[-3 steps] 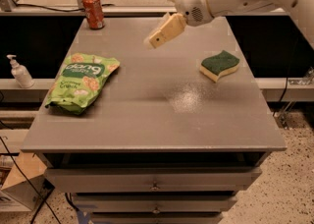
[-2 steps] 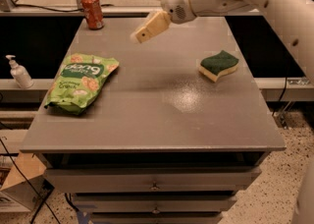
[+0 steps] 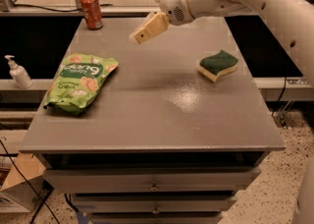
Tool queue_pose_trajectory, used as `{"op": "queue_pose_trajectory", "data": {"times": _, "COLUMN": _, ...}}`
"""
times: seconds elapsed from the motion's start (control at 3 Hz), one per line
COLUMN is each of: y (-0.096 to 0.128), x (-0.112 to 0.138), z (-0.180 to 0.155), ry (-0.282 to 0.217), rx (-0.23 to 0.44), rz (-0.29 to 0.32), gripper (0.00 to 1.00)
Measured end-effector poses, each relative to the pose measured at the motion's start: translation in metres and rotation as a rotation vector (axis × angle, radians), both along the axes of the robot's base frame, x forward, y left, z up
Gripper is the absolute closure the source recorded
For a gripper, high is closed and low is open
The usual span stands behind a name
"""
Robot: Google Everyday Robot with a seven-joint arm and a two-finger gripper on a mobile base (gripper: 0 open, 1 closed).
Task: Move coke can near green rice chip bag
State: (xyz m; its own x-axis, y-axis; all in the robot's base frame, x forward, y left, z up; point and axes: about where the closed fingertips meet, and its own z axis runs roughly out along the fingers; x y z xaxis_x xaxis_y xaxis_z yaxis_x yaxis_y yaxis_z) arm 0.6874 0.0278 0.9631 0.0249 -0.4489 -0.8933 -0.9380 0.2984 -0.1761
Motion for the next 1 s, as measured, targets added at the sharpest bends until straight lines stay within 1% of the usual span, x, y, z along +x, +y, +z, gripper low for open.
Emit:
{"op": "queue_pose_trajectory", "data": {"times": 0.33, "y": 0.017, "x": 0.019, "z": -0.01, "ry": 0.001, "rx": 0.037, "rz": -0.038, "gripper": 0.0}}
{"op": "queue_pose_trajectory", "data": {"times": 0.67, "y": 0.036, "x": 0.056, "z": -0.019, "ry": -0.001, "rx": 0.056, "rz": -0.089, "gripper": 0.0}}
{"op": "queue_pose_trajectory", "data": {"times": 1.0, "y": 0.058, "x": 0.094, "z": -0.028, "ry": 0.012, "rx": 0.065, "rz": -0.154, "gripper": 0.0}}
